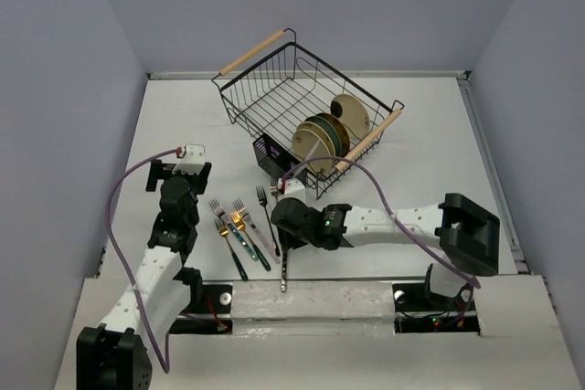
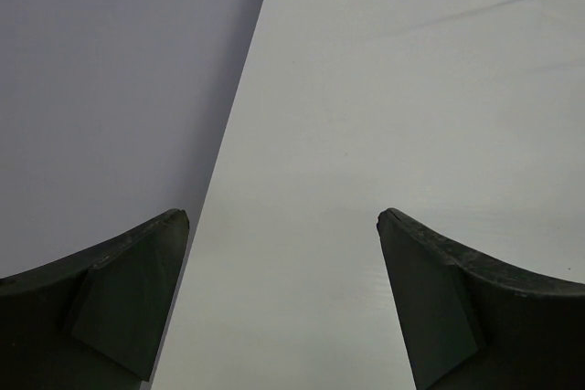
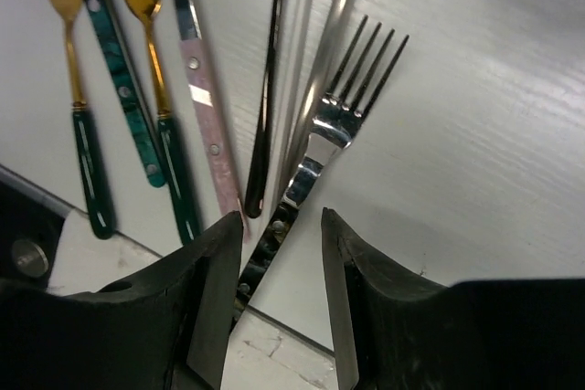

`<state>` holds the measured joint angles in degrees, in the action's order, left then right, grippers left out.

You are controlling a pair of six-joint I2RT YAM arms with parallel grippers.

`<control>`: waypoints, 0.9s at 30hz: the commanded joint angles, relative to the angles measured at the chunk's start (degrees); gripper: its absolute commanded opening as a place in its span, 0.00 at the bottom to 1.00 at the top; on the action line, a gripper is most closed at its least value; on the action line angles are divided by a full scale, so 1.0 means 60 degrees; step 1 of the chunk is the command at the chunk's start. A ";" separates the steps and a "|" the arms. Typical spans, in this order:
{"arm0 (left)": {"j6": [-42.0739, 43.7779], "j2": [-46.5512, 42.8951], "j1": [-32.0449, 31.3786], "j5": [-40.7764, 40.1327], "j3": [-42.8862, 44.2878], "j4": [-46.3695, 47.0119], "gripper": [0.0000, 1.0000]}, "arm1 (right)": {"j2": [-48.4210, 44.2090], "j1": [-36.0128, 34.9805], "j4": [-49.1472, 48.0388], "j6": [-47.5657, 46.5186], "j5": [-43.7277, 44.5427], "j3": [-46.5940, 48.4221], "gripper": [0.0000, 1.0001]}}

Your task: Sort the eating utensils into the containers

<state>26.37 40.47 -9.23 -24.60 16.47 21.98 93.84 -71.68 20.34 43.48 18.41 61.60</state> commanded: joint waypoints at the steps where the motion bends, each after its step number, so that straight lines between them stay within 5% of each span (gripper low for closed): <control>1: 0.0029 -0.0123 0.0060 -0.0104 -0.0356 0.1258 0.99 | 0.0223 -0.0080 -0.0328 0.1072 0.0475 -0.0232 0.45; 19: 0.0277 -0.1119 0.0104 -0.0264 -0.1060 0.1904 0.99 | 0.1674 -0.0387 -0.0621 0.1527 -0.0124 0.0133 0.43; 27: 0.0395 -0.1881 0.0162 -0.0134 -0.1309 0.1918 0.99 | 0.1952 -0.0871 0.0153 0.1746 -0.0023 0.0382 0.31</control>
<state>28.03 30.98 -8.86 -24.49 9.10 29.12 103.35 -74.65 17.56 52.60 18.22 61.73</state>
